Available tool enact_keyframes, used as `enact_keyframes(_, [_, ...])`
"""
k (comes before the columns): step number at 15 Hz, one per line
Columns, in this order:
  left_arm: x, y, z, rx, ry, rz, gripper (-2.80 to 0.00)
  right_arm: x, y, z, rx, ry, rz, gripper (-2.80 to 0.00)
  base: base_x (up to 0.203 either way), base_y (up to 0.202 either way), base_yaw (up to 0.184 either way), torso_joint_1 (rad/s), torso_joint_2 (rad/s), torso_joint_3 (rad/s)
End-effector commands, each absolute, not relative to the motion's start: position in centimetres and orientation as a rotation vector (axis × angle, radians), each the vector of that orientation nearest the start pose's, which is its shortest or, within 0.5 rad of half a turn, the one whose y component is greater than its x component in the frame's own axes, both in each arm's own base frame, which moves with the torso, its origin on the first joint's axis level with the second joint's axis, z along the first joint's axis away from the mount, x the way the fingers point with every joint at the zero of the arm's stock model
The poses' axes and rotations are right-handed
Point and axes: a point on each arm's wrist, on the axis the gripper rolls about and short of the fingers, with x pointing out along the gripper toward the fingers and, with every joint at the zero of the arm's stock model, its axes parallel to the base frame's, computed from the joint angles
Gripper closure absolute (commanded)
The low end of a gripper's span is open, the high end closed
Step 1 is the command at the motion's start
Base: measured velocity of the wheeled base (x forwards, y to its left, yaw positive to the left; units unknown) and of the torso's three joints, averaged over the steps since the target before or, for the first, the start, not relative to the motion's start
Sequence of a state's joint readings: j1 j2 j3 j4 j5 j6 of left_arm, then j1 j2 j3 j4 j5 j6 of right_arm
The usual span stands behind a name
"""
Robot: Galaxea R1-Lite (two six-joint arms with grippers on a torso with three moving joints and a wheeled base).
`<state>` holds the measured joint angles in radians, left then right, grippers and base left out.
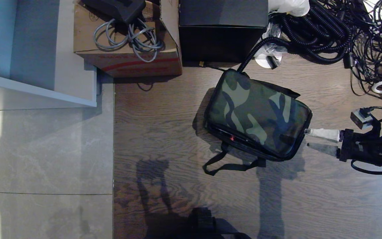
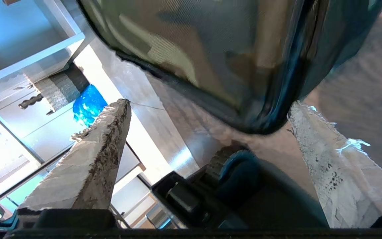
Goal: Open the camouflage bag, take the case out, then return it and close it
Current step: Open the top of the storage box
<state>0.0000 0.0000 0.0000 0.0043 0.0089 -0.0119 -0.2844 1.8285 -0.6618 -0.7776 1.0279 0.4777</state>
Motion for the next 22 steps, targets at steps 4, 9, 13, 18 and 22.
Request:
enact_keyframes(4, [-2.3,0.0,7.5,-0.012,0.005,0.009,0.00,31.1,-5.6,11.7,0.739,0.532,0.685,-2.80,0.000,0.000,0.000,0.000,0.00,0.000])
enact_keyframes(9, [-2.3,0.0,7.5,-0.012,0.005,0.009,0.00,32.1,-5.0,12.1,0.712,0.477,0.660,-2.80,0.000,0.000,0.000,0.000,0.00,0.000])
enact_keyframes(13, [-2.3,0.0,7.5,-0.012,0.005,0.009,0.00,32.6,-4.8,12.5,0.694,0.447,0.613,-2.80,0.000,0.000,0.000,0.000,0.00,0.000])
enact_keyframes(18, [-2.3,0.0,7.5,-0.012,0.005,0.009,0.00,32.8,-4.6,12.2,0.703,0.459,0.609,-2.80,0.000,0.000,0.000,0.000,0.00,0.000])
enact_keyframes(22, [-2.3,0.0,7.5,-0.012,0.005,0.009,0.00,32.7,-4.3,12.2,0.749,0.452,0.595,0.00,0.000,0.000,0.000,0.000,0.00,0.000])
